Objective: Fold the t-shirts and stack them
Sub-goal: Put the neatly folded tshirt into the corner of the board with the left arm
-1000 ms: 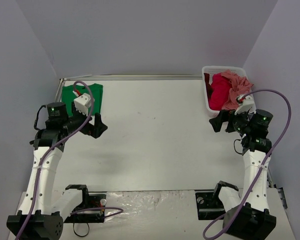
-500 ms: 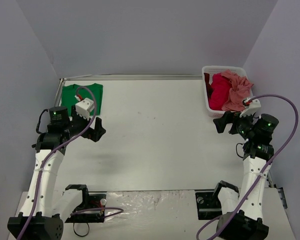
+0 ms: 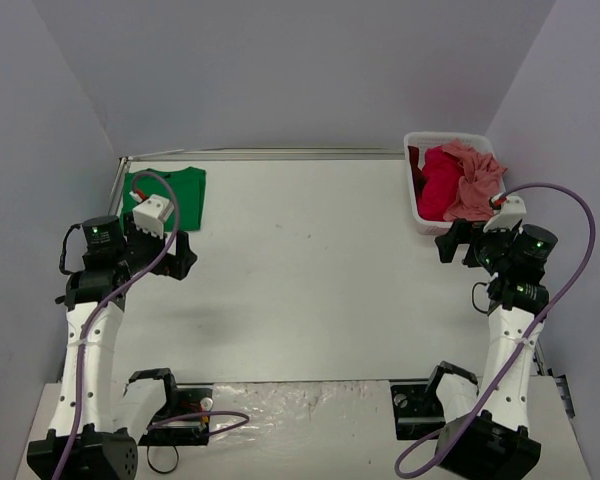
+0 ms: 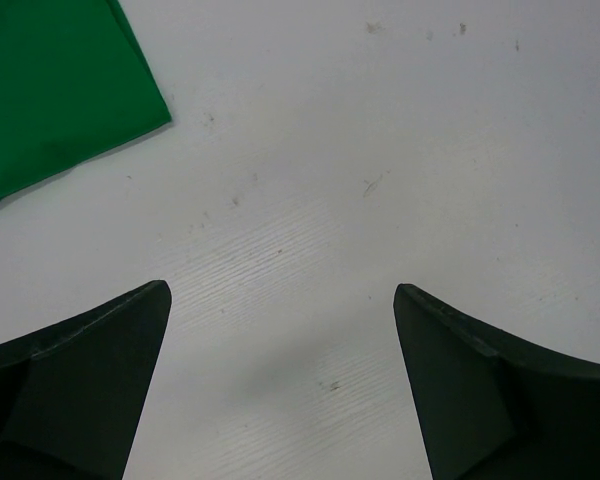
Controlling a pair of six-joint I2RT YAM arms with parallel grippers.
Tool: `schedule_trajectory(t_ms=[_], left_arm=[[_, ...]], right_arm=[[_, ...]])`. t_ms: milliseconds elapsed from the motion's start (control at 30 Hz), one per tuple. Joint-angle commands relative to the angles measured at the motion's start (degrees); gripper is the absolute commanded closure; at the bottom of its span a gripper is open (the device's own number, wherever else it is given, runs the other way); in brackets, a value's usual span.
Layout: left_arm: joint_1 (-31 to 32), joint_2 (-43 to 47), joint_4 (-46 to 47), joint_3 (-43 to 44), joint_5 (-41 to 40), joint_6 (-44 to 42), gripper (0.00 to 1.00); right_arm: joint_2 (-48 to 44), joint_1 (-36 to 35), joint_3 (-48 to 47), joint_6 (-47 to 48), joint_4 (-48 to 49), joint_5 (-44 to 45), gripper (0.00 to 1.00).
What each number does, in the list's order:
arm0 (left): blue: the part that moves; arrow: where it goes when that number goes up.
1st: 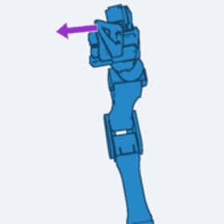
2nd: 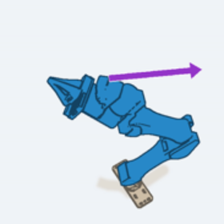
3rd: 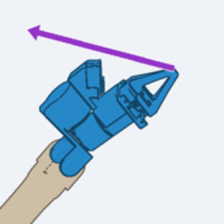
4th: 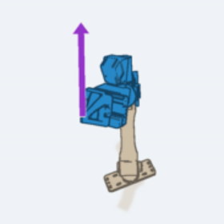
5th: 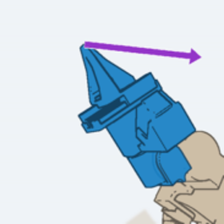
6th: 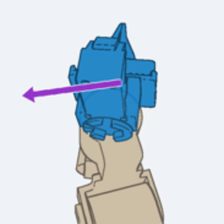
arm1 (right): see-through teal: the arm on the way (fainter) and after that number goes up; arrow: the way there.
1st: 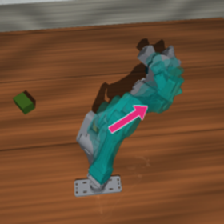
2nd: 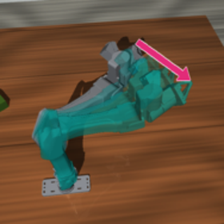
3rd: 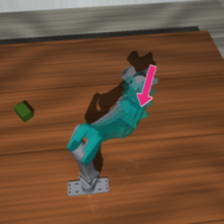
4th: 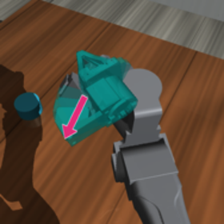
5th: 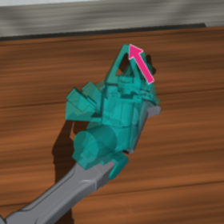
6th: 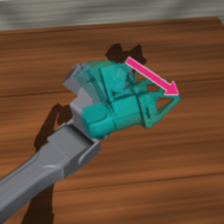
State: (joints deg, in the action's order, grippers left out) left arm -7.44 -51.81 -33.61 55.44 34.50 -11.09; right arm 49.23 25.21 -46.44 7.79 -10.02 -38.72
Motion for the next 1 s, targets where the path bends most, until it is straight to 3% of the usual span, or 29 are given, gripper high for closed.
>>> schedule_trajectory(t_ms=[0,300,567,867,967], left_arm=[[-0.8,0.1,0.9,0.4,1.6,0.1,0.06],[-2.2,-0.6,0.5,0.5,2.3,-0.2,0.06],[-2.6,-3.4,-0.5,1.1,2.0,-0.7,0.06],[-2.8,-4.0,-1.0,1.3,3.3,-0.7,0.06],[-3.0,-3.6,-1.0,1.2,3.8,-0.6,0.06]], right_arm=[[-0.8,0.4,-0.7,0.7,1.8,0.0,0.0],[0.0,0.4,-0.6,1.1,1.8,2.4,0.0],[0.2,0.4,-1.0,-3.5,3.9,11.2,0.0],[-6.7,0.7,1.7,-7.9,8.3,10.9,0.0],[-3.6,0.5,-1.0,-12.4,6.2,9.3,0.0]])
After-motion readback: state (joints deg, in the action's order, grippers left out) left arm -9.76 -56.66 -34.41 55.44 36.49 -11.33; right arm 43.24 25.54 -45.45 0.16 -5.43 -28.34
